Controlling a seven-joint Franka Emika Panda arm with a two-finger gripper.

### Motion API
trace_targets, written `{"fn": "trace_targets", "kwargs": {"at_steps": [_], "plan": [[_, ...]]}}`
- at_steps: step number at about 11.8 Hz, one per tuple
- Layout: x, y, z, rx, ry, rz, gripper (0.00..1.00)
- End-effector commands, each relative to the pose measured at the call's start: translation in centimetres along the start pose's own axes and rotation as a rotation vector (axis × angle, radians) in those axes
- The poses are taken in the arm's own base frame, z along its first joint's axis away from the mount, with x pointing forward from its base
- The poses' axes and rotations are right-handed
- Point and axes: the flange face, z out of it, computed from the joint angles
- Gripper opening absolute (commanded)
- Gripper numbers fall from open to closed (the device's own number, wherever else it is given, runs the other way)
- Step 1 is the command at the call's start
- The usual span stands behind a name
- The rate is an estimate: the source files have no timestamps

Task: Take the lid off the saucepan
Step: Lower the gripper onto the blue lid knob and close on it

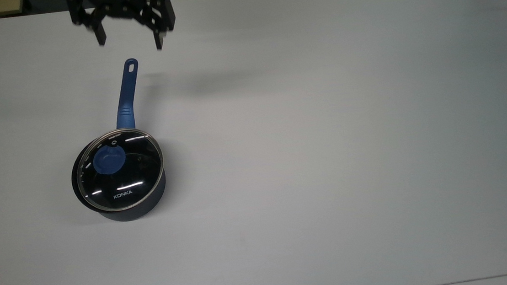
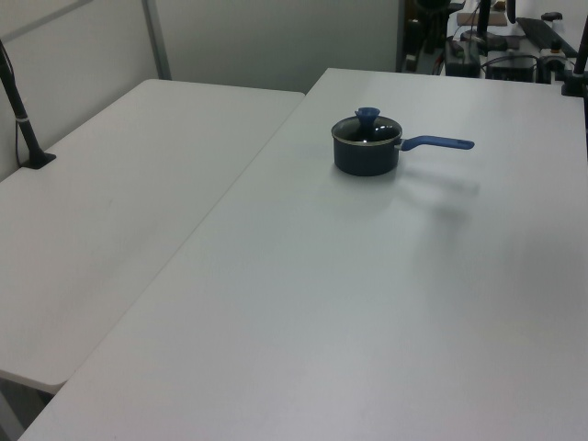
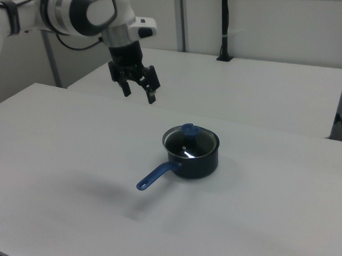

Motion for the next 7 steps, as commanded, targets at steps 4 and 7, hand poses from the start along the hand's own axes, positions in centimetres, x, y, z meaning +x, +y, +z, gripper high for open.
{"fn": "trace_targets", "kwargs": {"at_steps": [4,7], "plan": [[5.7,2.7,10.7,0.039,0.118,0.196,1.00],[6.9,4.1,14.6,0.057,0.151,0.244,1.00]]}}
